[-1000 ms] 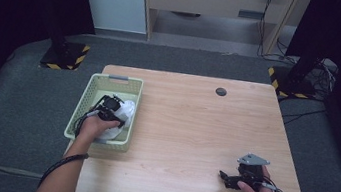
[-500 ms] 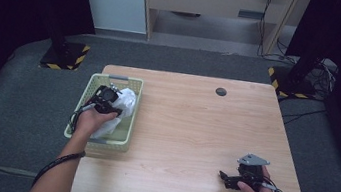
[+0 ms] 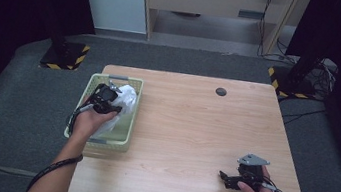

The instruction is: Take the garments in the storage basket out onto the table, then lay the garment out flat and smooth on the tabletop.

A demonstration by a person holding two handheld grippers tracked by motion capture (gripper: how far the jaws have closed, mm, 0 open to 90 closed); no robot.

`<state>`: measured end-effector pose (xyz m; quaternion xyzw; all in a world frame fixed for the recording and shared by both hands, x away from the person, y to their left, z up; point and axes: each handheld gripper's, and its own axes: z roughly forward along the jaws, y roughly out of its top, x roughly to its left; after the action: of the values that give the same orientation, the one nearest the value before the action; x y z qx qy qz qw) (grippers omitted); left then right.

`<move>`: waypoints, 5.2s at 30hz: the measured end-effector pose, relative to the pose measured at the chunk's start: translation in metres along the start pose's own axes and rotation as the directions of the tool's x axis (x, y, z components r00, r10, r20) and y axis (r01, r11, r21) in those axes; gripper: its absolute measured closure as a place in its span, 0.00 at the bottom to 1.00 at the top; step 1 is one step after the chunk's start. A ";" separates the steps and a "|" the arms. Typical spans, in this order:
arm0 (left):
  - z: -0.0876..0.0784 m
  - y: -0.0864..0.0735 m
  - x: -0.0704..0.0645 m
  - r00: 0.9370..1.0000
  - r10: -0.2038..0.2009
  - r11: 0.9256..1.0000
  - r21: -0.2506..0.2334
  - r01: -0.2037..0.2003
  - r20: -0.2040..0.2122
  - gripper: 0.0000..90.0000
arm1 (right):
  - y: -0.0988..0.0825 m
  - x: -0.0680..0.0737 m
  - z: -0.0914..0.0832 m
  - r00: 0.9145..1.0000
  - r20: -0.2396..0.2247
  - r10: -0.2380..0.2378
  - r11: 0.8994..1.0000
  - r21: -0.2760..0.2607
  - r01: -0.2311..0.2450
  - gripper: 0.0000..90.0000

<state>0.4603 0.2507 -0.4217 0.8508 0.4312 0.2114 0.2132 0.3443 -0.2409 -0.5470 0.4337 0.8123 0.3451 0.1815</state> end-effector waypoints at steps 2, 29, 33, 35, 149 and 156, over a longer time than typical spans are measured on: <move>-0.003 0.002 -0.001 1.000 0.011 1.000 -0.006 -0.011 -0.006 0.75 | 0.000 0.000 0.000 1.000 0.000 -0.001 1.000 0.000 0.001 0.01; -0.033 0.026 -0.025 0.997 0.067 0.995 -0.077 -0.069 -0.023 0.75 | 0.000 -0.001 0.000 1.000 -0.003 -0.005 1.000 0.000 0.005 0.01; -0.039 0.030 -0.030 0.997 0.074 0.993 -0.088 -0.076 -0.025 0.74 | 0.000 -0.001 0.000 1.000 -0.003 -0.005 1.000 0.000 0.005 0.01; -0.042 0.033 -0.033 0.997 0.078 0.992 -0.095 -0.080 -0.024 0.74 | -0.001 -0.001 0.000 1.000 -0.002 -0.005 1.000 -0.001 0.005 0.01; 0.079 0.045 -0.273 0.956 0.182 0.983 -0.025 -0.181 0.231 0.09 | -0.004 -0.001 -0.004 1.000 -0.007 -0.009 1.000 0.000 0.009 0.01; 0.031 0.050 -0.270 0.946 0.234 0.969 -0.139 -0.206 0.226 0.07 | -0.005 -0.003 -0.005 1.000 -0.017 -0.017 1.000 0.002 0.017 0.01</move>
<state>0.3643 -0.0045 -0.4673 0.8995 0.2918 0.1531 0.2868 0.3402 -0.2469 -0.5468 0.4239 0.8180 0.3462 0.1771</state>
